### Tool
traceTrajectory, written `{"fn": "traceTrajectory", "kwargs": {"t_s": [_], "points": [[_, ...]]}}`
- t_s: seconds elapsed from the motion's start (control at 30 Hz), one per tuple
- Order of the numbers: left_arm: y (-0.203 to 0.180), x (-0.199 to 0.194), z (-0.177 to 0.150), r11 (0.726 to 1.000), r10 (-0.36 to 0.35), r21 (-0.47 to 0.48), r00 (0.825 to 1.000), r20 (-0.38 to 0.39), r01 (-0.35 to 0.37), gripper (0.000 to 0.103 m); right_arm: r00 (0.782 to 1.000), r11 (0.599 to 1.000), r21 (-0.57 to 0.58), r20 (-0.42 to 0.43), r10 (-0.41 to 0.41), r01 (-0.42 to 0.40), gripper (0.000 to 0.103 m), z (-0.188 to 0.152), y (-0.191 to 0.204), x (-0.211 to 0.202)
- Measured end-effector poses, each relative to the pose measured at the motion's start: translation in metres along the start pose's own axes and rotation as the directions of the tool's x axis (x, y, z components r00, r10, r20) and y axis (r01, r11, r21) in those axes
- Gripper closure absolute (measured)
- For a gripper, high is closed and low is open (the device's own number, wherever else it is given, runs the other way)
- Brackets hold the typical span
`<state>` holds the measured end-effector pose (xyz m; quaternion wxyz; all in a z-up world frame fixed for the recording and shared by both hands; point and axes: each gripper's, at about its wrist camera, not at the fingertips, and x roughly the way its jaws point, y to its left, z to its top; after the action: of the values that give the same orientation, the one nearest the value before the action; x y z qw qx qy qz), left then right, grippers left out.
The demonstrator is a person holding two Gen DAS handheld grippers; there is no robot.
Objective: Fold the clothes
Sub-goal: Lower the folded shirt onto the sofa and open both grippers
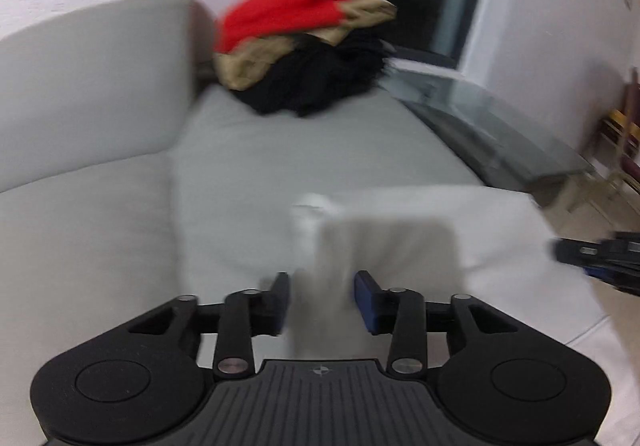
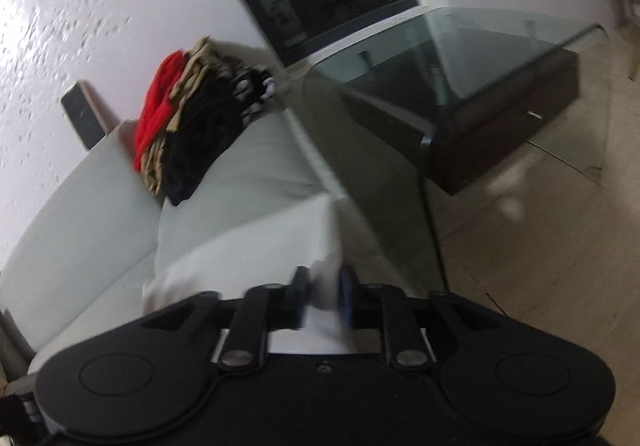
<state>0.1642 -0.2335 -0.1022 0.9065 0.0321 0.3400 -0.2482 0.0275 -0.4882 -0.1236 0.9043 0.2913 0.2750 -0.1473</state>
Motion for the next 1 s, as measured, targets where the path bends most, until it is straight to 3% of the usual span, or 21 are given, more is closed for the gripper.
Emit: {"fn": "traceTrajectory", "kwargs": {"t_s": [0.07,0.13,0.2,0.23,0.3,0.37,0.47,0.6,0.7,0.77,0.83,0.9,1.0], "points": [[0.011,-0.013,-0.005,0.997,0.073,0.024,0.997,0.007,-0.073,0.068,0.999,1.000,-0.011,0.038,-0.002,0.003,0.069,-0.007,-0.008,-0.017],[0.016,-0.028,-0.008,0.995,0.094,0.032,0.995,0.014,-0.094,0.073,0.997,0.999,-0.040,0.077,0.003,0.000,0.069,-0.010,-0.004,-0.036],[0.008,-0.041,-0.011,0.999,0.016,0.027,1.000,0.025,-0.017,0.073,0.996,0.996,-0.085,0.086,0.025,-0.018,0.070,-0.014,0.008,-0.050],[0.000,-0.046,-0.013,0.999,-0.028,0.036,0.999,0.032,0.027,0.073,0.996,0.993,-0.117,0.074,0.040,-0.031,0.078,-0.018,0.016,-0.055],[-0.022,-0.052,-0.029,0.991,-0.098,0.093,0.995,0.031,0.094,0.065,0.998,0.979,-0.196,0.018,0.062,-0.057,0.083,-0.032,0.034,-0.063],[-0.045,-0.049,-0.040,0.980,-0.134,0.148,0.991,-0.018,0.135,0.063,0.997,0.956,-0.288,-0.062,0.040,-0.056,0.083,-0.050,0.047,-0.064],[-0.055,-0.053,-0.057,0.972,-0.107,0.197,0.988,-0.110,0.127,0.063,0.987,0.907,-0.415,-0.097,-0.127,0.076,0.086,-0.077,0.049,-0.061],[-0.067,-0.059,-0.080,0.957,-0.062,0.263,0.972,-0.228,0.122,0.062,0.974,0.905,-0.410,-0.136,-0.180,0.111,0.086,-0.092,0.038,-0.093],[-0.060,-0.083,-0.083,0.967,-0.020,0.239,0.966,-0.259,0.084,0.061,0.965,0.921,-0.375,-0.183,-0.188,0.109,0.083,-0.090,0.037,-0.115],[-0.057,-0.109,-0.084,0.970,0.021,0.241,0.970,-0.243,0.039,0.055,0.962,0.935,-0.342,-0.210,-0.175,0.096,0.078,-0.091,0.041,-0.134],[-0.055,-0.136,-0.083,0.971,0.051,0.237,0.973,-0.224,0.004,0.039,0.963,0.938,-0.335,-0.214,-0.163,0.084,0.052,-0.087,0.052,-0.151],[-0.053,-0.162,-0.078,0.976,0.035,0.218,0.981,-0.191,0.007,0.022,0.969,0.936,-0.345,-0.202,-0.142,0.066,0.033,-0.082,0.066,-0.174],[-0.051,-0.201,-0.069,0.982,0.014,0.189,0.989,-0.145,0.014,0.012,0.976,0.929,-0.366,-0.182,-0.123,0.049,0.016,-0.071,0.089,-0.209]]}}
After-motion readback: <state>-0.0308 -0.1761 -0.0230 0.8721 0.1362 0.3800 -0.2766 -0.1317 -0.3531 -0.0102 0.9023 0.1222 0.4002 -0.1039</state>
